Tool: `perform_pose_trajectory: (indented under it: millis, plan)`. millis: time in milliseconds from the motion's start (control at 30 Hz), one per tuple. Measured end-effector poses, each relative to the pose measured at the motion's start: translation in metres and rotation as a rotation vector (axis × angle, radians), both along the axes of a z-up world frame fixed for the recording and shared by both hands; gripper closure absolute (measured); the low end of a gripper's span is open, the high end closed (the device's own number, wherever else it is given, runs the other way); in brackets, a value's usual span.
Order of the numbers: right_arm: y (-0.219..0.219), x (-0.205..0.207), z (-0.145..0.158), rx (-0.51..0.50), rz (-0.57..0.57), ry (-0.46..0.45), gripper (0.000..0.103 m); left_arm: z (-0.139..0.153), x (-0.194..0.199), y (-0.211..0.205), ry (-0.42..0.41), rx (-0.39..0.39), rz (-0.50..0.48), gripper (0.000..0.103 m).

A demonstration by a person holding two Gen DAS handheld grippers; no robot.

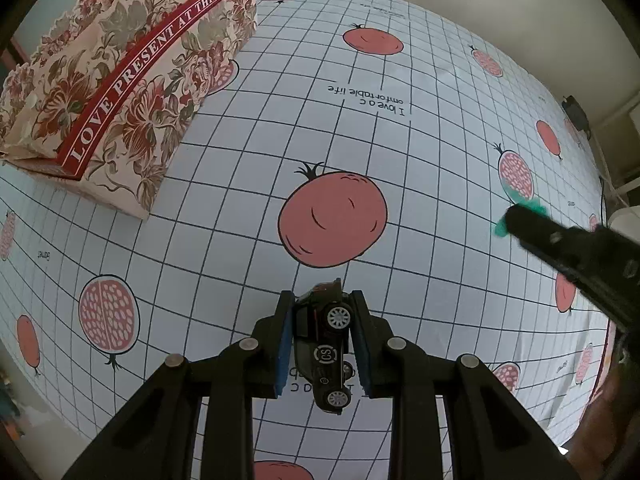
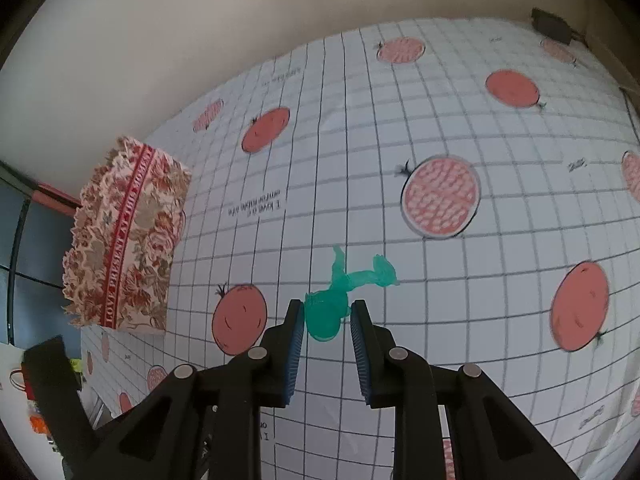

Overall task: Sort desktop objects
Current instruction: 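Grasp the green plastic piece with the right tool while the left tool holds the car, then carry the black toy car and green piece over the floral box with both tools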

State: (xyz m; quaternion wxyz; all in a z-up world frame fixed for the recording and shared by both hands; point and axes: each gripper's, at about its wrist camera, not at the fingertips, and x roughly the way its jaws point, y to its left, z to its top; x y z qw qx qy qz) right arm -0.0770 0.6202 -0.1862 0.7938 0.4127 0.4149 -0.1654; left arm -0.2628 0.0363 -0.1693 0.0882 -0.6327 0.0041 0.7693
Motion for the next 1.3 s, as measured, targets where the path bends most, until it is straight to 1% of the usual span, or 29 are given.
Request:
perform_pose_trajectory:
  millis: [267,367,433,600,700,800,867,933,967,1000,1067,1133,1167,1233,1300]
  plan:
    - [-0.017,-0.017,0.010,0.009,-0.068,-0.042,0.077,0.006,0.003,0.016,0.020,-0.024,-0.026,0.075]
    - [-0.022,-0.022,0.013,0.015,-0.081,-0.060,0.077,0.005,-0.001,0.020,0.010,-0.013,-0.013,0.075]
    - [-0.024,-0.025,0.014,0.016,-0.086,-0.063,0.077,0.005,-0.004,0.025,0.009,-0.020,-0.004,0.075]
    - [-0.036,-0.036,0.018,0.032,-0.139,-0.102,0.077,0.010,-0.007,0.035,-0.001,0.019,0.007,0.075]
    - [-0.044,-0.043,0.019,0.034,-0.178,-0.110,0.077,0.018,-0.013,0.043,0.024,0.009,0.020,0.075]
    - [-0.056,-0.049,0.018,0.034,-0.218,-0.115,0.077,0.032,-0.019,0.051,0.061,0.025,0.039,0.075]
    - [-0.062,-0.050,0.016,0.053,-0.232,-0.131,0.077,0.041,-0.031,0.056,0.090,0.029,0.048,0.075]
    - [-0.067,-0.051,0.013,0.068,-0.254,-0.138,0.077,0.041,-0.048,0.057,0.108,0.037,0.056,0.075]
    - [-0.070,-0.052,0.011,0.070,-0.269,-0.138,0.077,0.036,-0.057,0.050,0.115,0.043,0.059,0.075]
    - [-0.072,-0.054,0.011,0.071,-0.285,-0.145,0.077,0.043,-0.056,0.052,0.126,0.049,0.062,0.075]
    - [-0.077,-0.058,0.013,0.078,-0.325,-0.182,0.077,0.058,-0.056,0.056,0.146,0.054,0.064,0.075]
    - [-0.081,-0.063,0.018,0.074,-0.361,-0.223,0.077,0.063,-0.065,0.060,0.167,0.058,0.070,0.075]
    - [-0.082,-0.064,0.022,0.061,-0.375,-0.238,0.077,0.059,-0.074,0.058,0.174,0.065,0.075,0.075]
    - [-0.083,-0.066,0.029,0.035,-0.395,-0.248,0.077,0.065,-0.082,0.061,0.195,0.093,0.085,0.075]
    - [-0.083,-0.069,0.036,0.021,-0.417,-0.281,0.077,0.068,-0.089,0.062,0.215,0.111,0.094,0.075]
